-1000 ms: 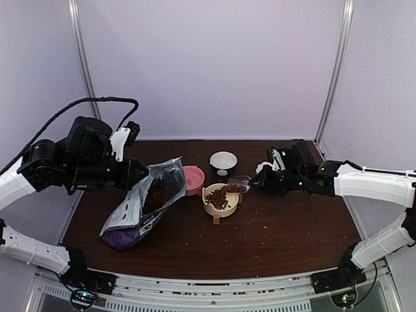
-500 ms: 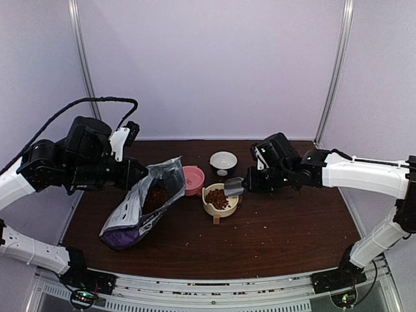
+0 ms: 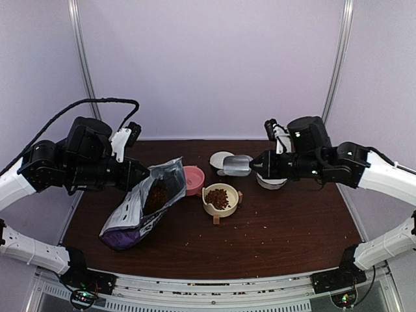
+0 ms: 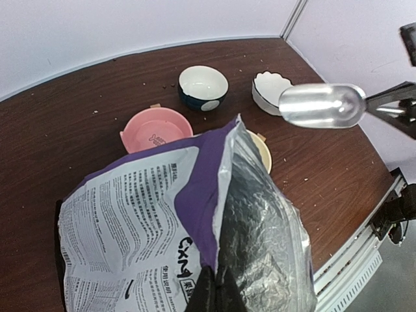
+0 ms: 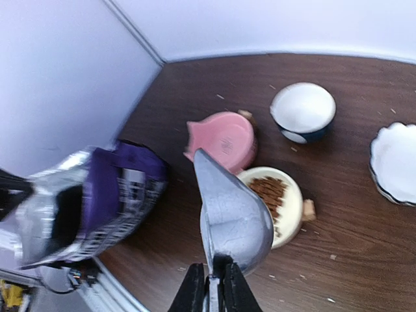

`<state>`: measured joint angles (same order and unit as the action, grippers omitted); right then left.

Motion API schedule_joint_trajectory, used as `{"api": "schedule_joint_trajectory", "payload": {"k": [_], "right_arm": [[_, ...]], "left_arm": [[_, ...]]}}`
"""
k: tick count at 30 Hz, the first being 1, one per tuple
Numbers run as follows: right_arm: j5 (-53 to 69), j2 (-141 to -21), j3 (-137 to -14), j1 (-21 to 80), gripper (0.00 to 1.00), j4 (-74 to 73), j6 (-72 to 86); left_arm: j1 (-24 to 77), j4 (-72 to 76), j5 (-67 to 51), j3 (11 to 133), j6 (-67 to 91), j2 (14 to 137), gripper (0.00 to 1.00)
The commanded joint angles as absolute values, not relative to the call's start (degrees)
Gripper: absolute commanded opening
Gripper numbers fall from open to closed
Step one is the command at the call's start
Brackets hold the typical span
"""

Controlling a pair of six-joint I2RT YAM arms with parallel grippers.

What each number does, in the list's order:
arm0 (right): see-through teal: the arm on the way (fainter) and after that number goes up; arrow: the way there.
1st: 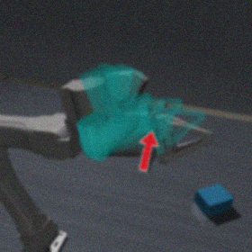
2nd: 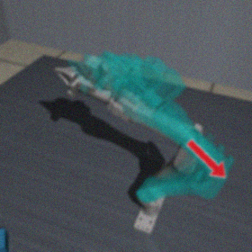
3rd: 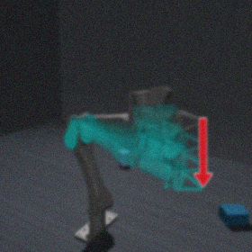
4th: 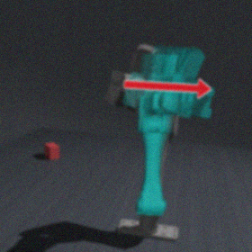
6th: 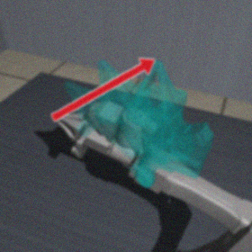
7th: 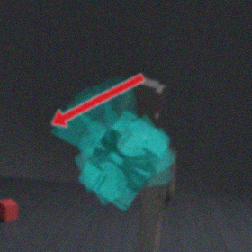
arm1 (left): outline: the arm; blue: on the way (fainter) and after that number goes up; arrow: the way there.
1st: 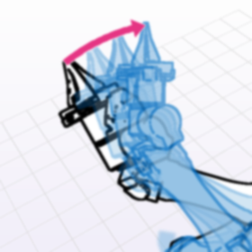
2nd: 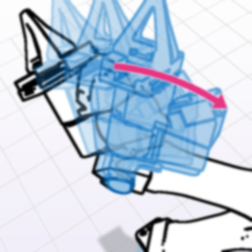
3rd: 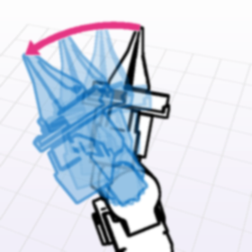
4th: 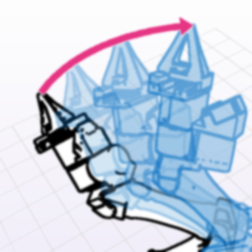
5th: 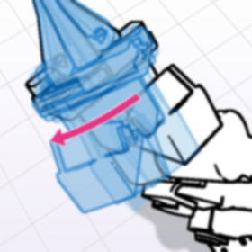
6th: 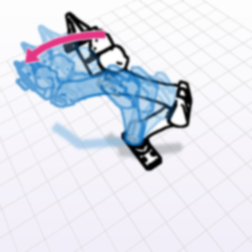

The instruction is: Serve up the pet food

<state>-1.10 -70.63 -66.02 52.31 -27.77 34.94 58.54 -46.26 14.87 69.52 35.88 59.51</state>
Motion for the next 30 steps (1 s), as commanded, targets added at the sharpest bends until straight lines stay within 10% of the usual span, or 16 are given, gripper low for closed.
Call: {"api": "schedule_joint_trajectory", "payload": {"k": [1,11,22,30], "right_arm": [[13.47,-62.86,-63.97,54.58,0.0,-15.67,37.0],[17.29,-72.4,-71.43,64.31,0.0,-14.23,35.47],[-5.68,-94.0,-90.58,70.48,0.0,-36.21,34.06],[-6.61,-94.66,-74.94,70.67,0.0,-18.69,39.5]], "left_arm": [[58.1,-38.18,13.58,69.94,34.18,58.76,0.0],[58.14,-37.82,12.54,70.14,33.76,59.56,0.0],[61.2,-33.22,0.75,72.33,25.71,62.61,0.0],[66.5,-22.72,-4.49,73.28,27.11,69.15,0.0]]}}
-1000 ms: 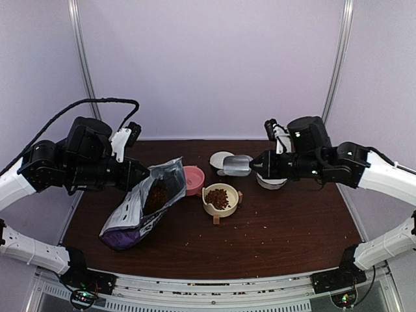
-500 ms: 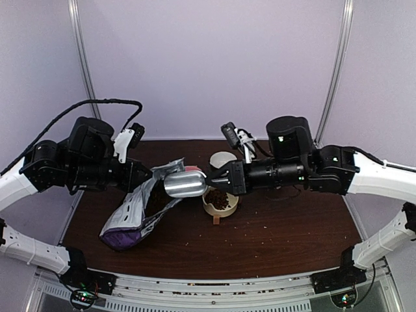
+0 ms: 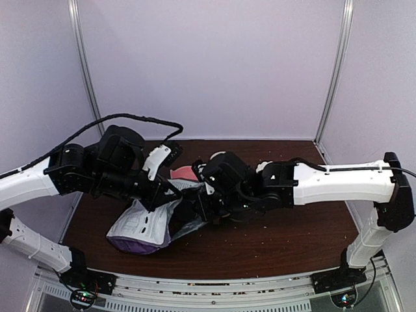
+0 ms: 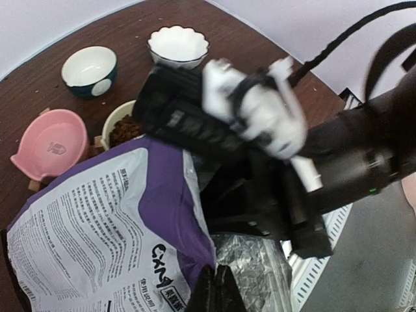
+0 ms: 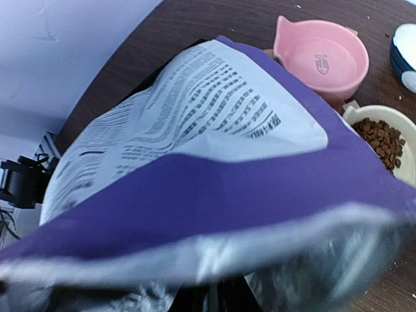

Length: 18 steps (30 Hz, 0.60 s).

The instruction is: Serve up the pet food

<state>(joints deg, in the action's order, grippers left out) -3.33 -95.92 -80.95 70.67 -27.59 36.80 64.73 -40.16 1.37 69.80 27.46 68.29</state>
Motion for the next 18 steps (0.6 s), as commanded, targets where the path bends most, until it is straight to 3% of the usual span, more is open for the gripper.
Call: {"api": "schedule_joint_trajectory", "payload": {"k": [1,2,6,8,13,18], "right_arm": [[-6.82,-94.54,-73.66,70.66,0.0,-17.2,39.71],[-7.47,-94.49,-72.71,70.66,0.0,-16.43,39.98],[-10.21,-94.21,-70.97,70.61,0.0,-16.14,40.08],[-10.94,-93.69,-69.75,70.51,0.0,-15.29,39.51],[-11.01,-93.02,-67.93,70.21,0.0,-13.48,38.81],[-10.34,-92.55,-66.32,69.97,0.0,-10.85,39.2]], "left_arm": [[66.51,-21.7,-4.74,73.01,27.58,69.39,0.0],[66.53,-21.35,-4.09,72.81,28.01,69.32,0.04],[65.14,-26.58,5.6,71.33,31.15,66.74,0.5],[61.01,-28.52,5.0,68.02,33.8,64.32,0.63],[47.11,-27.24,0.19,53.76,38.47,57.39,0.73],[35.22,-26.03,-4.42,42.42,40.35,54.91,0.77]]}}
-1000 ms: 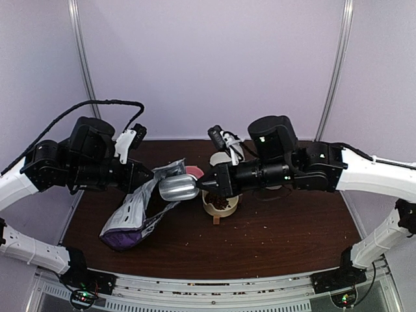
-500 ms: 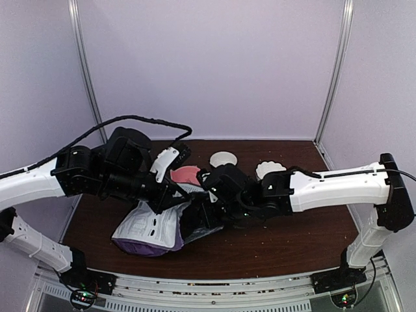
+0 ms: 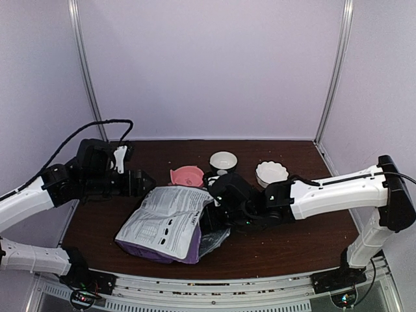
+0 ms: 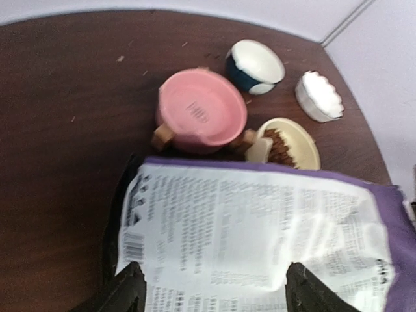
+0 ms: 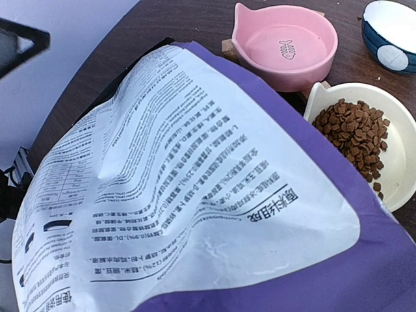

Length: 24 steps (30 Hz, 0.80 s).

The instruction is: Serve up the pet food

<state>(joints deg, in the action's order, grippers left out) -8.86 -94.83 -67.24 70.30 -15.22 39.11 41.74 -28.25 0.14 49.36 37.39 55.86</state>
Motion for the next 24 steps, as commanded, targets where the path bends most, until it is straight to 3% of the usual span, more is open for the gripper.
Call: {"api": "schedule_joint_trajectory", "payload": {"k": [1,11,19,21,24], "right_arm": [[-10.22,-92.6,-66.3,69.96,0.0,-10.62,39.33],[-9.18,-92.7,-65.4,69.89,0.0,-9.49,39.86],[-10.52,-92.32,-64.92,69.95,0.0,-8.68,38.18],[-10.88,-92.2,-64.62,70.04,0.0,-7.8,36.87],[-12.43,-93.5,-65.25,70.01,0.0,-8.22,35.48]], "left_arm": [[33.3,-25.15,-5.23,40.25,40.49,54.92,0.77],[26.16,-22.3,-3.95,31.86,39.26,58.36,0.7],[25.84,-18.49,-4.62,30.2,38.81,63.19,0.53],[25.84,-17.56,-5.0,29.65,38.97,64.12,0.44],[25.8,-16.28,-5.93,28.97,39.45,65.34,0.2]]}}
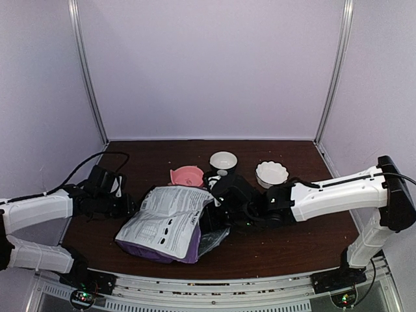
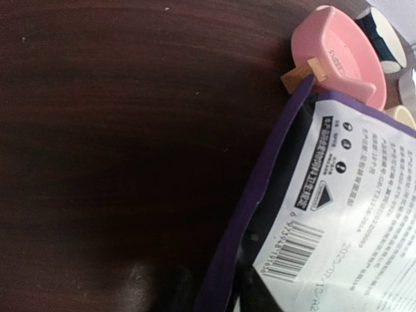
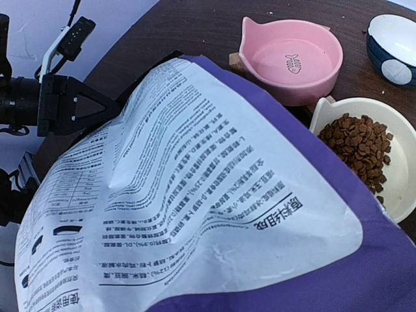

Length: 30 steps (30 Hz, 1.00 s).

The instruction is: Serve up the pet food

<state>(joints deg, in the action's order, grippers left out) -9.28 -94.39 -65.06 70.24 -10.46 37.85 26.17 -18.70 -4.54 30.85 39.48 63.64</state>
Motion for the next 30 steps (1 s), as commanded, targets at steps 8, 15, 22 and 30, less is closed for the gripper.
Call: {"api": "schedule_joint_trajectory", "payload": {"k": [8,15,22,30], "right_arm": [[-5.46,-104.21,-73.02,70.12,0.0,-11.01,32.91],[13.13,-107.75,-78.46,71.17,0.0,-11.22,27.66],[29.37,-104.3,-76.8,71.06,0.0,-5.56,29.02],[28.74,-96.26,-66.4,68.48,0.0,10.79,42.87]], "left_arm": [[25.79,-15.48,-7.18,27.87,40.18,64.57,0.0],[25.77,-15.72,-7.44,27.29,40.64,63.0,0.0],[25.78,-16.54,-6.65,28.39,40.39,62.9,0.0],[25.78,-20.3,-5.36,30.28,38.99,60.59,0.04]]}}
